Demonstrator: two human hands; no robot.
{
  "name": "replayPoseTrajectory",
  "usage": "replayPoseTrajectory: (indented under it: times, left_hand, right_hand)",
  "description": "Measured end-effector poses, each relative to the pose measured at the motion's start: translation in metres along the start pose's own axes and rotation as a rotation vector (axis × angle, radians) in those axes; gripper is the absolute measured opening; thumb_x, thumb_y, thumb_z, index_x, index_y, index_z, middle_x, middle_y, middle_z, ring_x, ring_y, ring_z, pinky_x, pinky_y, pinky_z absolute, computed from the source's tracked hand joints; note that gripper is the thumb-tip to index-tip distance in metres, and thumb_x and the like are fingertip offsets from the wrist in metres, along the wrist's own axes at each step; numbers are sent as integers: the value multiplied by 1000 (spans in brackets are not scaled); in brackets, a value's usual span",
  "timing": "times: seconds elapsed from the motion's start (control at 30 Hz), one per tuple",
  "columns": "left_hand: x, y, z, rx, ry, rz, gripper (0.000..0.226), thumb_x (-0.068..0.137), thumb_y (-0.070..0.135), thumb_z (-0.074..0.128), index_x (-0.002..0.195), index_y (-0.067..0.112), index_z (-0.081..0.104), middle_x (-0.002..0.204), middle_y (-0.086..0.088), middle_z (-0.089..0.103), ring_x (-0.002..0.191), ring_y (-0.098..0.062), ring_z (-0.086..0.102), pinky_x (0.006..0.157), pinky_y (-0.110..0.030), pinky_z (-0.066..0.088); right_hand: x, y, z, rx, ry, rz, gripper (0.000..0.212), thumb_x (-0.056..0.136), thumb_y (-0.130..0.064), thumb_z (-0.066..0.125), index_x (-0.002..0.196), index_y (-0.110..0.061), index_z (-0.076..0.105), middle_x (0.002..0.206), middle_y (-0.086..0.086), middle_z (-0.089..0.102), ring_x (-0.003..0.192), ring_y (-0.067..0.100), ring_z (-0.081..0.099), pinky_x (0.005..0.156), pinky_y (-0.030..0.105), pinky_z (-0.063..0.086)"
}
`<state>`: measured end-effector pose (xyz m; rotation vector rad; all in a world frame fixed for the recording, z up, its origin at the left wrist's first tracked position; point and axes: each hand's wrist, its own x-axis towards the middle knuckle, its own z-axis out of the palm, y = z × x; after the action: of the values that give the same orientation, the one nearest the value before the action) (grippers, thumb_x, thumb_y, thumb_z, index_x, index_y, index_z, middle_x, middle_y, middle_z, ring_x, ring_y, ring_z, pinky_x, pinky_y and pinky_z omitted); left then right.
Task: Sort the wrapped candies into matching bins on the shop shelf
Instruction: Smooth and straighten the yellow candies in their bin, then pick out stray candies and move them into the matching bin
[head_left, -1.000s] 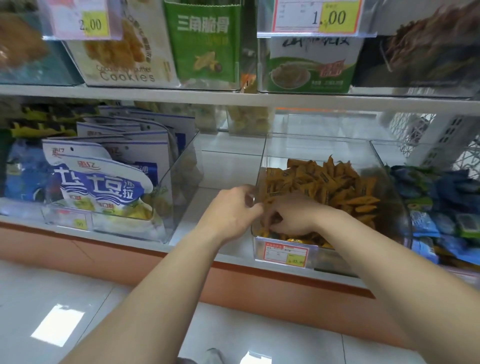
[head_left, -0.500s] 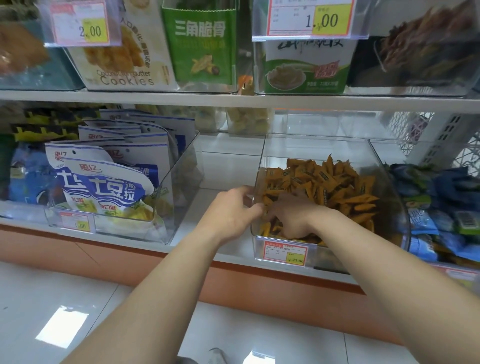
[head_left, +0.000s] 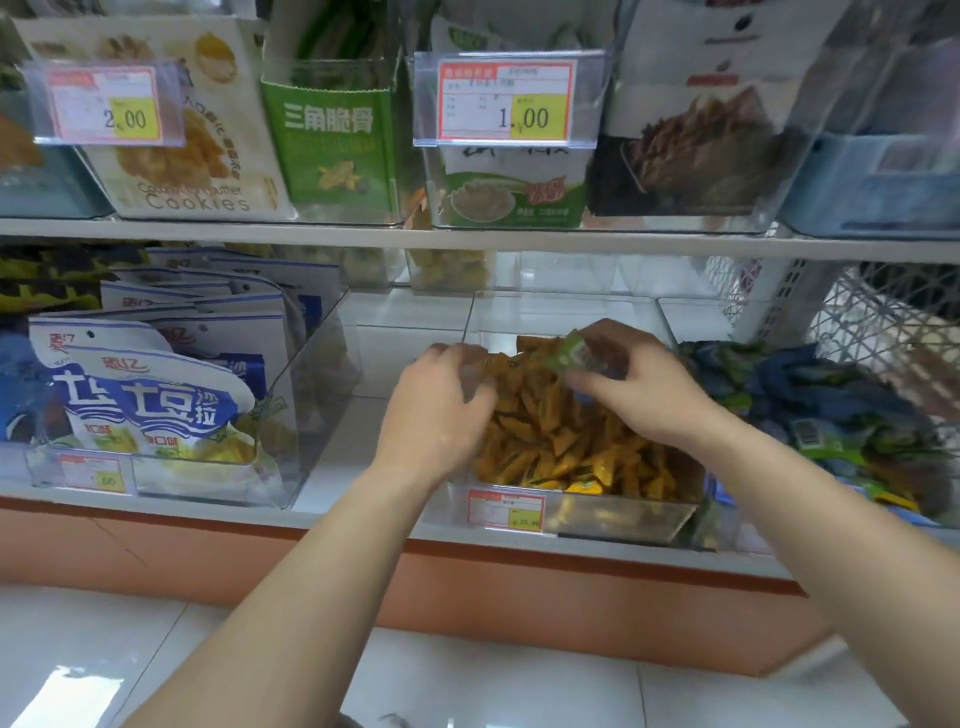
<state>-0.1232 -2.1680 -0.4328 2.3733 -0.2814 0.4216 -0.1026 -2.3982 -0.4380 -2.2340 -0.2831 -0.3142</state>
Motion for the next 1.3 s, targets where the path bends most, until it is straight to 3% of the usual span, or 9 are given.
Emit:
replayPoseTrajectory:
  times: [0.1,0.23,0.37,0.53,0.67,0.87,1.1,1.23,1.3]
  left_hand:
    - [-4,25,15,45,-55,72,33,92,32,57,123,23,65,123,-2,63,118,-23,54,94,-35,47]
    - [-9,62,55,131,-153,207,35,93,39,54,125,26,62,123,2,62,116,-21,54,93,-39,48]
    - [-9,84,95,78,-436,336,39,94,42,57,131,31,60,131,6,58,124,-16,50,100,-35,45]
    - [9,60,108,207,-688,314,57,79,62,69,132,45,56,158,14,29,143,-17,27,113,-42,34]
    - [22,35,104,297,-603,285,47,72,69,70,116,54,62,159,20,20,148,-19,13,117,-48,27]
    - [28,24,93,338,-434,249,27,78,55,73,104,52,66,158,18,27,142,-20,33,102,-38,41]
    - [31,7,74,470,-324,73,43,92,50,57,134,41,54,144,4,50,128,-26,49,98,-43,49]
    - [25,30,86,411,-187,241,42,88,40,60,128,30,61,136,1,56,123,-26,52,95,-40,50]
    - [19,45,101,241,-315,302,35,91,39,61,125,31,62,130,5,61,115,-18,58,90,-33,51]
  right_hand:
    - [-15,22,-44,-100,171,23,42,92,-28,68,130,-37,54,115,-8,63,93,8,59,75,16,41]
    - [-39,56,-94,-350,340,22,44,98,-30,54,139,-42,42,134,-1,53,106,21,60,80,35,48]
    - [-53,86,-117,-685,279,74,33,101,-34,49,133,-30,58,123,7,59,108,34,59,71,34,42]
    - [-53,77,-120,-908,220,340,47,100,-47,36,141,-29,51,141,18,47,128,42,39,94,48,47]
    - [-45,41,-96,-812,204,30,54,93,-57,41,131,-25,61,136,12,57,123,39,51,97,45,44]
    - [-51,47,-64,-630,-163,155,81,80,-59,56,151,-30,29,150,4,42,135,29,41,104,44,43]
    - [-55,57,-64,-586,-175,142,78,85,-56,52,153,-32,22,139,6,52,124,29,48,97,43,46]
    - [-55,56,-63,-577,-167,118,77,88,-54,52,154,-29,21,135,8,54,124,30,48,99,44,45]
    - [-54,55,-62,-583,-162,120,78,87,-54,51,154,-29,20,137,9,54,125,31,48,100,45,45]
